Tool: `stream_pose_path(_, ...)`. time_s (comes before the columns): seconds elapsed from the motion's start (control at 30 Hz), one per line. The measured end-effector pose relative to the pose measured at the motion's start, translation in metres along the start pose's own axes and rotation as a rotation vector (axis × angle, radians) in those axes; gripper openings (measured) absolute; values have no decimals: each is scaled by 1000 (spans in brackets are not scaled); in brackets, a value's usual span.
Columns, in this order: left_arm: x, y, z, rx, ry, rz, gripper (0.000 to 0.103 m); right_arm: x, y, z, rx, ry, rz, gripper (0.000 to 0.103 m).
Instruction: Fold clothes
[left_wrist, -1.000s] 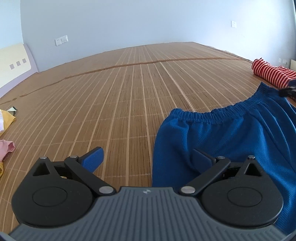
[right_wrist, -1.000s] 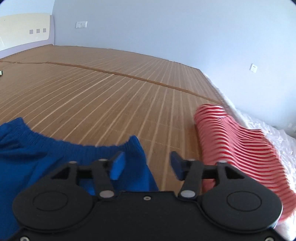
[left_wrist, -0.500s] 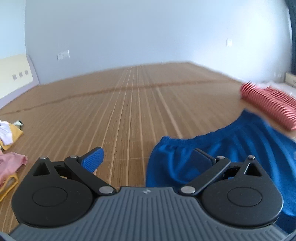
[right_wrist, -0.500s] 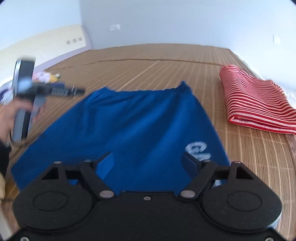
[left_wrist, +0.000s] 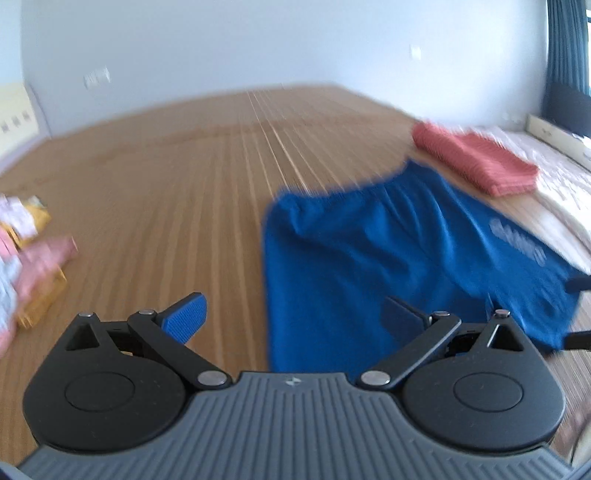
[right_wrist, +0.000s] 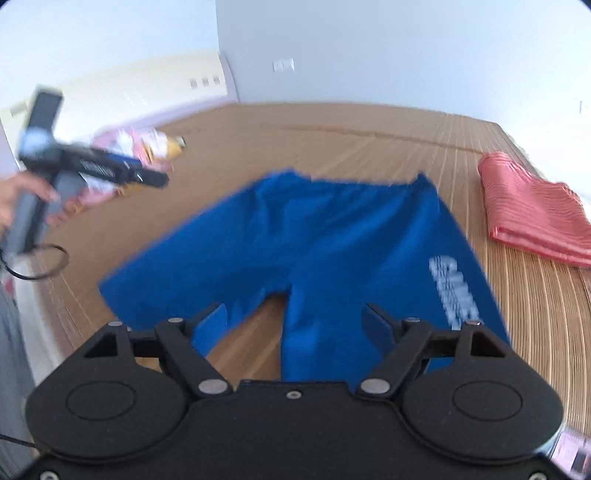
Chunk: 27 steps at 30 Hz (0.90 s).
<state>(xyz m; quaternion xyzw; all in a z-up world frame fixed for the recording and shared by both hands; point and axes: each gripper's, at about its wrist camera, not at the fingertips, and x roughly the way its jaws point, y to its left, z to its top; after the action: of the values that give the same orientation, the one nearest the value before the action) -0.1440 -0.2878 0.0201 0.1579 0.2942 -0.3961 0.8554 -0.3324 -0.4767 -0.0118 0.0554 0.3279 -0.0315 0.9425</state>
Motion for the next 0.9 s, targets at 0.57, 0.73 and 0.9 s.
stream_pose_path(0.57, 37, -30, -71, 123, -6, 155, 103, 57, 36, -22, -148, 64, -230, 7)
stream_pose_path(0.73, 24, -34, -84, 245, -32, 254, 103, 49, 56, -26, -195, 110, -112, 7)
stream_pose_path(0.9, 16, -26, -93, 233, -34, 240, 103, 46, 73, -30, -235, 101, -112, 14)
